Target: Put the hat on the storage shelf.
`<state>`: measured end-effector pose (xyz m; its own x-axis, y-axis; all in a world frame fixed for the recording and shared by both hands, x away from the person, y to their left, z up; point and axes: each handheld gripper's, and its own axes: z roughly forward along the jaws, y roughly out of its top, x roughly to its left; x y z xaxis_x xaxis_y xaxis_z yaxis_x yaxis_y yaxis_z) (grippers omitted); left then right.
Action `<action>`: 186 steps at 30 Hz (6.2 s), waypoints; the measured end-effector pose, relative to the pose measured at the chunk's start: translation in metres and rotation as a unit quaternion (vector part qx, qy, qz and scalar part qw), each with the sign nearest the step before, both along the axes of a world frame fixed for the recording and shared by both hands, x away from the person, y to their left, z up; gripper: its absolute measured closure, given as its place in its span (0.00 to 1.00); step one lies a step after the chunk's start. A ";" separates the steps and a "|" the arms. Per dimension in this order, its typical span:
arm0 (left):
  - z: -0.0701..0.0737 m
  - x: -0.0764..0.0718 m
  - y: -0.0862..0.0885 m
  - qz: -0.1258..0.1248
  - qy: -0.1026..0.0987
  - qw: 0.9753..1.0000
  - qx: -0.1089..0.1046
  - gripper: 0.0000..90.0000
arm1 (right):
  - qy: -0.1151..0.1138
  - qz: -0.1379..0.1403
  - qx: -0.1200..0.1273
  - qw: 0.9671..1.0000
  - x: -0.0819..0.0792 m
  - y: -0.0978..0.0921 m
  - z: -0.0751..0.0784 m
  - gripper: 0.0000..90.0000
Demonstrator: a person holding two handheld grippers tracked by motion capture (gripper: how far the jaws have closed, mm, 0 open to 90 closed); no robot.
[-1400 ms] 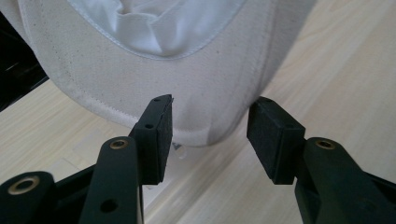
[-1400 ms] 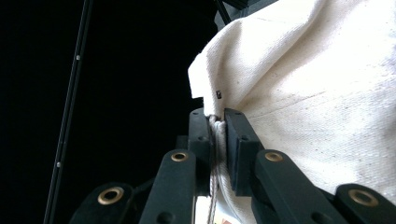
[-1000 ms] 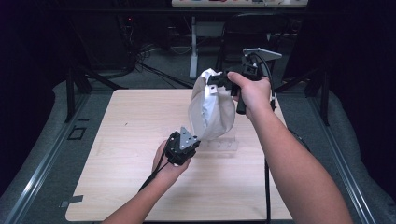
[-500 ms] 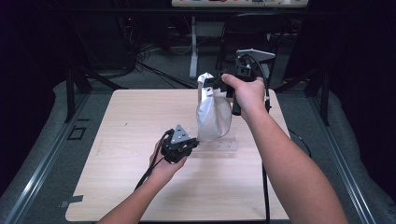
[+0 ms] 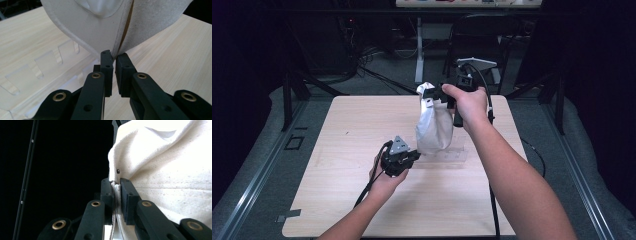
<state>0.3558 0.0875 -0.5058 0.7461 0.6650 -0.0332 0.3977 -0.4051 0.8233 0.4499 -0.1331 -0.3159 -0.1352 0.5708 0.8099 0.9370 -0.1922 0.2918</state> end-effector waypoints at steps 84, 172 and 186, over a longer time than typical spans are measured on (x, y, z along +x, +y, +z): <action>-0.010 -0.038 0.050 0.055 0.008 0.998 -0.024 0.57 | 0.015 0.009 -0.074 0.997 -0.006 -0.015 -0.033 0.90; -0.039 -0.040 0.095 0.101 0.012 0.995 -0.014 0.56 | -0.146 -0.032 -0.097 0.984 -0.168 -0.096 -0.131 0.60; -0.039 -0.041 0.093 0.099 0.005 0.995 -0.011 0.55 | -0.147 -0.066 -0.117 0.980 -0.194 -0.134 -0.177 0.57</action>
<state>0.3143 0.1802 -0.5447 0.6008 0.7975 -0.0562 0.4754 -0.2999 0.8271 0.2558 -0.2671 -0.4933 -0.2561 0.7644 0.5918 0.7775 -0.2009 0.5959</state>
